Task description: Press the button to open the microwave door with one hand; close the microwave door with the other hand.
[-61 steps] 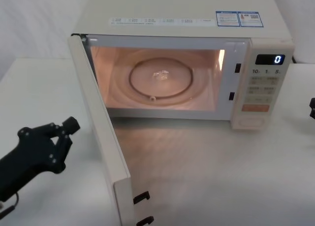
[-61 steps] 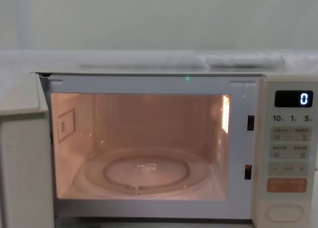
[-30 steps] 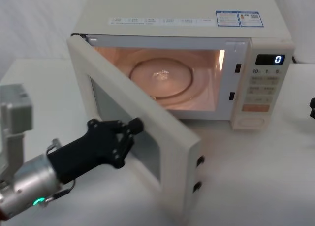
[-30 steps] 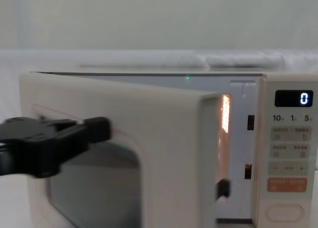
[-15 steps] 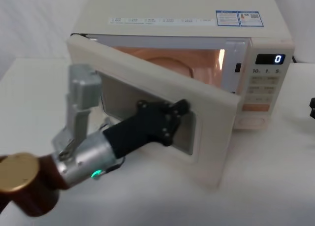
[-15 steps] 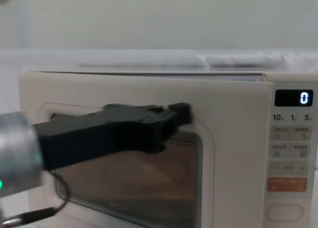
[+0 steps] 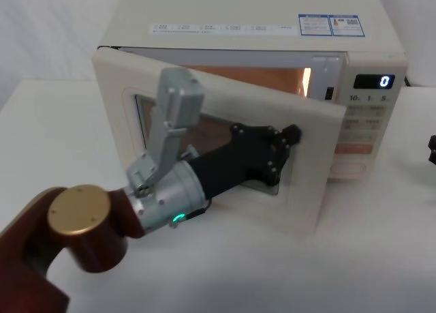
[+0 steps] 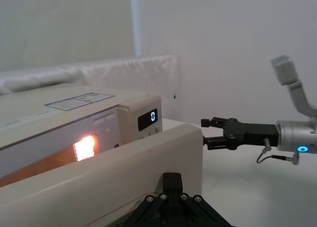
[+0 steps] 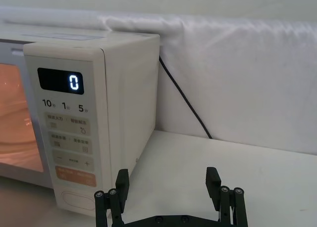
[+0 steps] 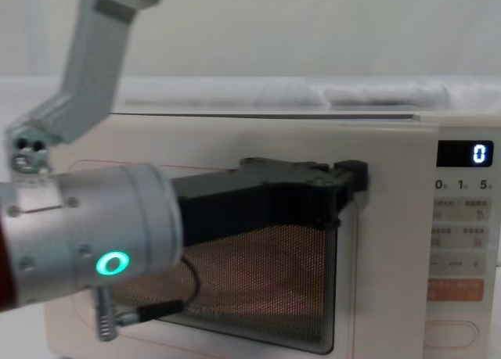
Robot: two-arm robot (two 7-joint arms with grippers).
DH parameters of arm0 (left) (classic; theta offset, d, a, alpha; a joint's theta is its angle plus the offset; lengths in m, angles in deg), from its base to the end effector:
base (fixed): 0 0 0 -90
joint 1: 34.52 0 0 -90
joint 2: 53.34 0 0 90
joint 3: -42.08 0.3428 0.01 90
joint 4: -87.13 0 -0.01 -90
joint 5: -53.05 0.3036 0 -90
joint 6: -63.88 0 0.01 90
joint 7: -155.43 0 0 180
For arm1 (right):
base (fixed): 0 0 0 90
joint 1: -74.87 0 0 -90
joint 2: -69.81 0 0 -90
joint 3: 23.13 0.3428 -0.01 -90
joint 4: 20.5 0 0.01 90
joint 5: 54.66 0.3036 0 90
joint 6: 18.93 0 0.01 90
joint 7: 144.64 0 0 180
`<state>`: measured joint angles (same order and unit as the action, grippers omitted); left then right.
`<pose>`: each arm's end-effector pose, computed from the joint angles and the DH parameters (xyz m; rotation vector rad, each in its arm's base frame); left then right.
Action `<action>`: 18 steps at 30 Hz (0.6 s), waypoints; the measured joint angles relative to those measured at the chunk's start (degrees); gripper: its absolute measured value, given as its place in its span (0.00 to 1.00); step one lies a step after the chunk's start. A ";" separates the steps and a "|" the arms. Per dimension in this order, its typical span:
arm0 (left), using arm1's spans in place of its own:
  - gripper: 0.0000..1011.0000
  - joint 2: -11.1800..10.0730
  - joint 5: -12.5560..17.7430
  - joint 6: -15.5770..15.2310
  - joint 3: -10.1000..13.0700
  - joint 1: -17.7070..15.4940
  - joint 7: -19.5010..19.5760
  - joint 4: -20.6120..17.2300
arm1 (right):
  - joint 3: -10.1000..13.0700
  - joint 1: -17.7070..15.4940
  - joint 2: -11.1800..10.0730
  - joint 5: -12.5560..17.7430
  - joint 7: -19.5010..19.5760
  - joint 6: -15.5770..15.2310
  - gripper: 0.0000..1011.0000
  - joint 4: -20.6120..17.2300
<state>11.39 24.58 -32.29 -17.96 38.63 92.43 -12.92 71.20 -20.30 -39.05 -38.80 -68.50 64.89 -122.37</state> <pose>0.3638 -0.0176 -0.2438 -0.0430 -0.0894 0.5466 0.2930 -0.1160 -0.2935 -0.0361 -0.0585 -1.3390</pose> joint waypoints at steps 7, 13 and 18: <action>0.00 2.86 2.24 -0.60 1.69 -2.37 -2.01 2.44 | 0.00 0.00 0.00 0.00 0.00 0.00 0.99 0.00; 0.00 5.00 4.11 -0.33 2.83 -3.82 -2.80 4.50 | 0.00 0.00 0.00 0.00 0.00 0.00 0.99 0.00; 0.00 6.26 5.57 0.22 3.13 -4.62 -3.38 5.80 | 0.00 0.00 0.00 0.00 0.00 0.00 0.99 0.00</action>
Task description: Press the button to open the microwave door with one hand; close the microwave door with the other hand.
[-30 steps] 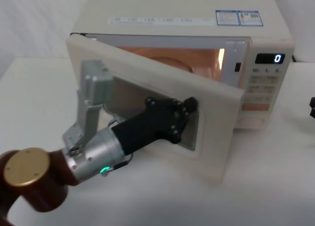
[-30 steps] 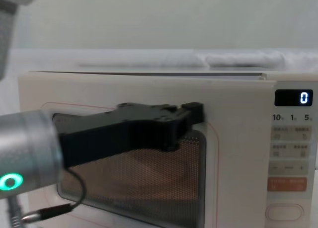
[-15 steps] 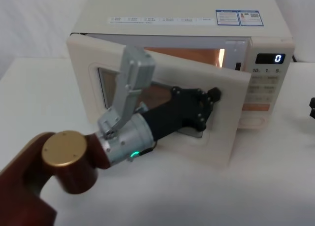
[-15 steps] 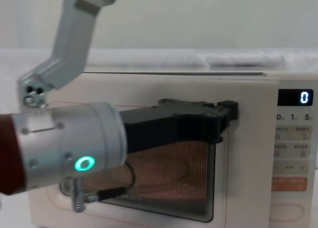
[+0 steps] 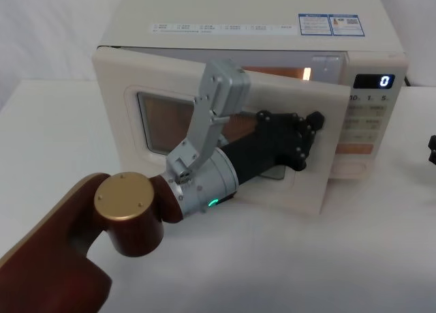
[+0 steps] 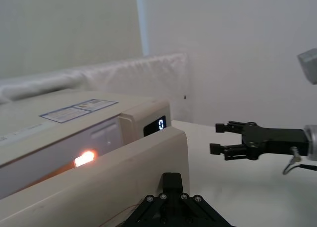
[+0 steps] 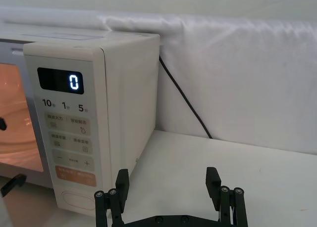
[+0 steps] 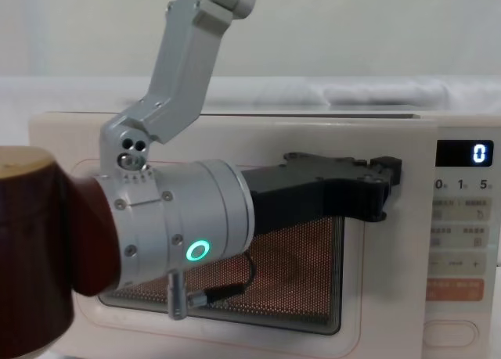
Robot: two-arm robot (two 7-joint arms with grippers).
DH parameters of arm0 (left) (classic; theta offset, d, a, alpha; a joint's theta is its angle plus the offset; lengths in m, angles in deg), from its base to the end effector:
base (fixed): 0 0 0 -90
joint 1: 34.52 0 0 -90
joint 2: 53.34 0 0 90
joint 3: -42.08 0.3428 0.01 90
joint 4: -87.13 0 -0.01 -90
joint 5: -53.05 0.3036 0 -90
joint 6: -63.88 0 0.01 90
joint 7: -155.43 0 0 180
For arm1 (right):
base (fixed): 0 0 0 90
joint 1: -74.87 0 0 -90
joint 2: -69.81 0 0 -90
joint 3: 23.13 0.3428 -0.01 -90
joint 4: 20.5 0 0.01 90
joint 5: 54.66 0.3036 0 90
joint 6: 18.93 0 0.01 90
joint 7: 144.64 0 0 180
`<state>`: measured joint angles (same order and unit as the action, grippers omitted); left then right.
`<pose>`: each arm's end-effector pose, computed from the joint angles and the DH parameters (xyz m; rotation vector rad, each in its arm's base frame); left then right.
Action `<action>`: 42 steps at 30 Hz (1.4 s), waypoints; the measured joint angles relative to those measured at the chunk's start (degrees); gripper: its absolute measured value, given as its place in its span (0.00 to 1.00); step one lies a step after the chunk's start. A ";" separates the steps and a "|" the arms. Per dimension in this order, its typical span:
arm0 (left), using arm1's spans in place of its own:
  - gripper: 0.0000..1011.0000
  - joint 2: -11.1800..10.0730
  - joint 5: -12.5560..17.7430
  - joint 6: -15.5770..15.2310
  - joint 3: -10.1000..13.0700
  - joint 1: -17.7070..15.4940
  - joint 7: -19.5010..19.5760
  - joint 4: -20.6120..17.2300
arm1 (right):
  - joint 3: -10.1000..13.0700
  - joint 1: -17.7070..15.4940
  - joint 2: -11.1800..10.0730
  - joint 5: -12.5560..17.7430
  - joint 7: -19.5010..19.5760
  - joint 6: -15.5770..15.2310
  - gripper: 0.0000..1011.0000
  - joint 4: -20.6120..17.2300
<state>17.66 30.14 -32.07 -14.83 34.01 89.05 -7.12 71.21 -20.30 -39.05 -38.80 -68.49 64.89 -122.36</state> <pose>0.3875 -0.0597 -0.2453 -0.0273 -0.1308 0.5872 0.2930 -0.1160 -0.2935 -0.0361 -0.0584 -1.3394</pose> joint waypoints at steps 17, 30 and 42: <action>0.00 2.09 9.16 1.68 0.26 -3.78 -1.09 3.67 | 0.00 0.00 0.00 0.00 0.00 0.00 0.99 0.00; 0.00 4.27 12.20 2.55 0.33 -5.62 0.29 7.20 | 0.00 0.00 0.00 0.00 0.00 0.00 0.99 0.00; 0.00 6.10 15.29 3.39 -0.04 -7.09 -0.41 9.85 | 0.00 0.00 0.00 0.00 0.00 0.00 0.99 0.00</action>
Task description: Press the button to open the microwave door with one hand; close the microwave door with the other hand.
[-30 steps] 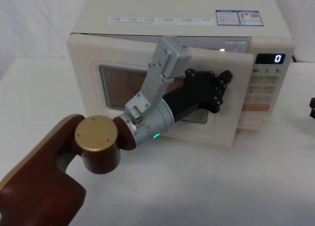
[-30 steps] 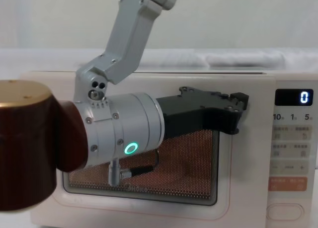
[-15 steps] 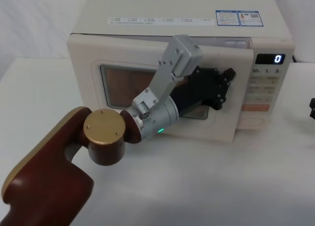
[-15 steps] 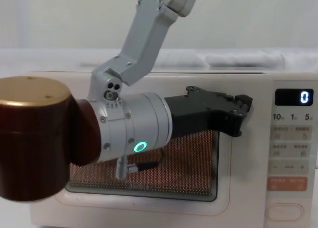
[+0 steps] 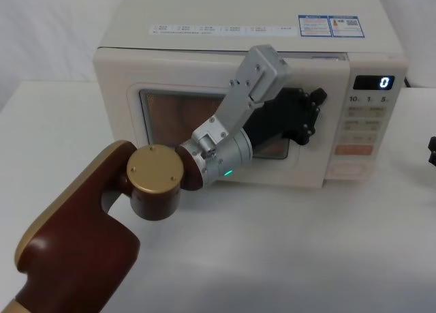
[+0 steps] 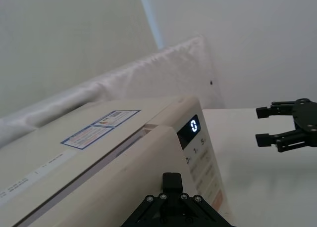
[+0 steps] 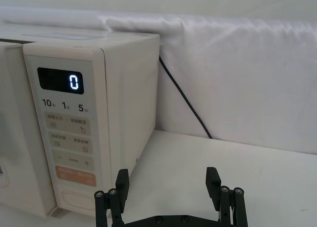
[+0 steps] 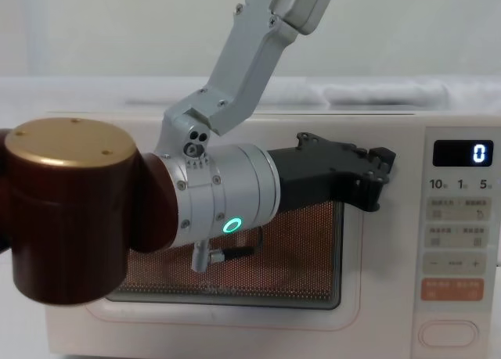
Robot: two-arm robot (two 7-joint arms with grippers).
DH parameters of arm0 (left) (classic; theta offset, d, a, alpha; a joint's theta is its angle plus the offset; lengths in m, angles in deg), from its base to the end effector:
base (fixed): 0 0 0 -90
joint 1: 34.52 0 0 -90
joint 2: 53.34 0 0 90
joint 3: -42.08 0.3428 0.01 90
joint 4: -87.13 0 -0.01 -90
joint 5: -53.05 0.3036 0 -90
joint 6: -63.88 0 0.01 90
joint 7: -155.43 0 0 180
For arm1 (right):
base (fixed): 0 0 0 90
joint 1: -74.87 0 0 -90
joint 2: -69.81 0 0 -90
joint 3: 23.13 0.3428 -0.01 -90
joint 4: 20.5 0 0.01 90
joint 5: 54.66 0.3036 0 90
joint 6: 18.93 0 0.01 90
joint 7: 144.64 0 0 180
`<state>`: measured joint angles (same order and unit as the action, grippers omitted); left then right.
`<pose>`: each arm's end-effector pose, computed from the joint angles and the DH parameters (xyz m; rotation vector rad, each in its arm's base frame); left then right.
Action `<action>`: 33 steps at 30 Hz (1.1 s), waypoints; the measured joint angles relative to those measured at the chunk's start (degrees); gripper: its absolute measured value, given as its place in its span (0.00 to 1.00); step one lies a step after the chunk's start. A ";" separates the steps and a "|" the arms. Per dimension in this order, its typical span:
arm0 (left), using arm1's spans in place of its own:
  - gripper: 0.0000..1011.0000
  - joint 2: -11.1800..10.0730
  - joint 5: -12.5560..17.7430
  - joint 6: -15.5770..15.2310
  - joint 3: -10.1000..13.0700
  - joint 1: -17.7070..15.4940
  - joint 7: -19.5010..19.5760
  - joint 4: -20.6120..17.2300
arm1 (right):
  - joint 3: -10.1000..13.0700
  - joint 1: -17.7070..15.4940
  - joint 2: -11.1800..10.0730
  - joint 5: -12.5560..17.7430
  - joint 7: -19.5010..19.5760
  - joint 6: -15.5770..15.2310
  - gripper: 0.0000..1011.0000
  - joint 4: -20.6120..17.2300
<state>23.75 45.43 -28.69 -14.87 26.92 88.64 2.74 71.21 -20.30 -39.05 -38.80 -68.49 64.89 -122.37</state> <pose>0.4339 -0.0850 -0.2343 0.0841 -0.3513 0.6542 0.2930 -0.1160 -0.2935 -0.0360 -0.0586 -1.3394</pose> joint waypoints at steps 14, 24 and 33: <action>0.00 1.20 2.07 -0.14 -1.21 0.22 -0.99 0.28 | 0.00 0.00 0.00 0.00 0.00 0.00 0.99 0.00; 0.00 1.73 3.55 -0.98 -1.95 0.41 -1.80 0.64 | 0.00 0.00 0.00 0.00 0.00 0.00 0.99 0.00; 0.00 2.34 4.37 -1.30 -2.45 0.22 -2.07 1.39 | 0.00 0.00 0.00 0.00 0.00 0.00 0.99 0.00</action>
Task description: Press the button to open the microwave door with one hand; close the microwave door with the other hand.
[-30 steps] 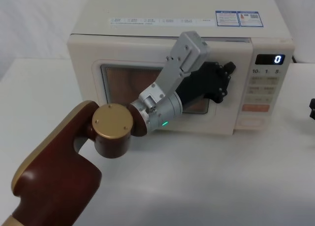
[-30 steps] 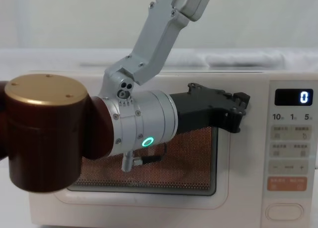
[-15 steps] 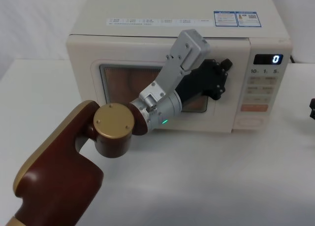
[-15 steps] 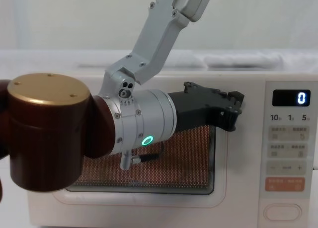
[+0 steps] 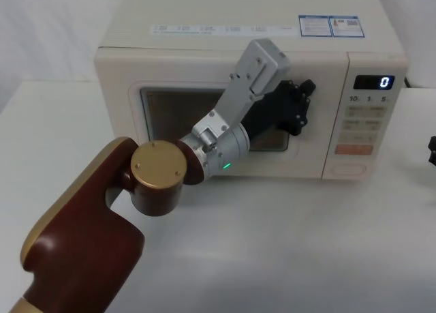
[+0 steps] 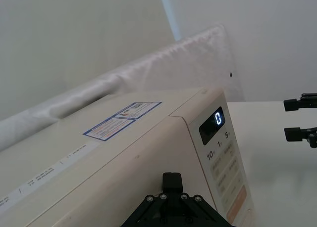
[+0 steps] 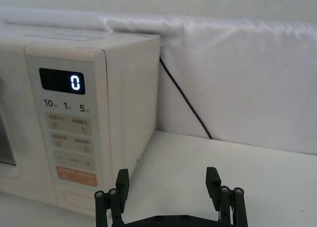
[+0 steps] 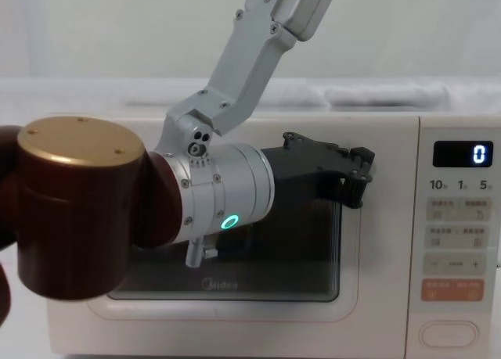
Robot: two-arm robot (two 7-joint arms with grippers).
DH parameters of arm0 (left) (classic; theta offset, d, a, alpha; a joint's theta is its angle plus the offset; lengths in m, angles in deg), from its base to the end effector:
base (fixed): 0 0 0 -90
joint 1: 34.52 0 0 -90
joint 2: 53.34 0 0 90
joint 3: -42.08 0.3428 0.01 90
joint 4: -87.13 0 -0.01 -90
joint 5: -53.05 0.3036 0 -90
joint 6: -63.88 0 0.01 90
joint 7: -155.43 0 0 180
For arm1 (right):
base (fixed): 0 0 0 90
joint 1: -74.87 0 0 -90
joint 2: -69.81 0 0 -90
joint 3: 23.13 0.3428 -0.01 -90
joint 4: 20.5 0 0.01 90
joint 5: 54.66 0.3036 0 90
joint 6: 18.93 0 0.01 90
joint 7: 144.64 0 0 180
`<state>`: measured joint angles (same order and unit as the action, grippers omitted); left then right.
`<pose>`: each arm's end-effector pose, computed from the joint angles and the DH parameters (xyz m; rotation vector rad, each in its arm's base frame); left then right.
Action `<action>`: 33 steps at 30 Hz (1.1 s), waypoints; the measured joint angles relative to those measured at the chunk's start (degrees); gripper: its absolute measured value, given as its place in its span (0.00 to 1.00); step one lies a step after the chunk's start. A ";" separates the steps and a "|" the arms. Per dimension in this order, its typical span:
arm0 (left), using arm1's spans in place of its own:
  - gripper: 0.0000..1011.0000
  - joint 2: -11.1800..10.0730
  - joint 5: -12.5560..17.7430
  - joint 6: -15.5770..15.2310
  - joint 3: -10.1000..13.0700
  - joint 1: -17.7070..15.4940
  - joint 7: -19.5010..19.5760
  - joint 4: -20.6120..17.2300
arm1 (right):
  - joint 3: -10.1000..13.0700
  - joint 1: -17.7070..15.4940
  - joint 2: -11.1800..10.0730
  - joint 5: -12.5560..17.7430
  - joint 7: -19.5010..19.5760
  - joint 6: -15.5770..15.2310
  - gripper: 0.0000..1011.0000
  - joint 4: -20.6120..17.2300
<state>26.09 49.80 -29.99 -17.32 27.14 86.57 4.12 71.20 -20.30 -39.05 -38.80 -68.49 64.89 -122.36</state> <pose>0.4393 -0.0883 -0.2344 0.1120 -0.3647 0.7354 0.2930 -0.1160 -0.2935 -0.0362 -0.0584 -1.3392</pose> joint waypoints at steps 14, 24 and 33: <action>0.00 0.12 -5.40 2.82 -0.90 2.24 4.03 -2.91 | 0.00 0.00 0.00 0.00 0.00 0.00 0.99 0.00; 0.00 -2.67 -7.06 2.75 -1.23 7.03 2.52 -9.79 | 0.00 0.00 0.00 0.00 -0.01 0.00 0.99 0.00; 0.00 -4.93 -7.01 5.44 -3.74 14.80 -1.54 -16.38 | 0.01 0.00 0.00 0.00 0.00 0.00 0.99 0.00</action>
<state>21.16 42.79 -24.55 -21.06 41.93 85.04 -12.26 71.21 -20.30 -39.05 -38.80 -68.49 64.89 -122.37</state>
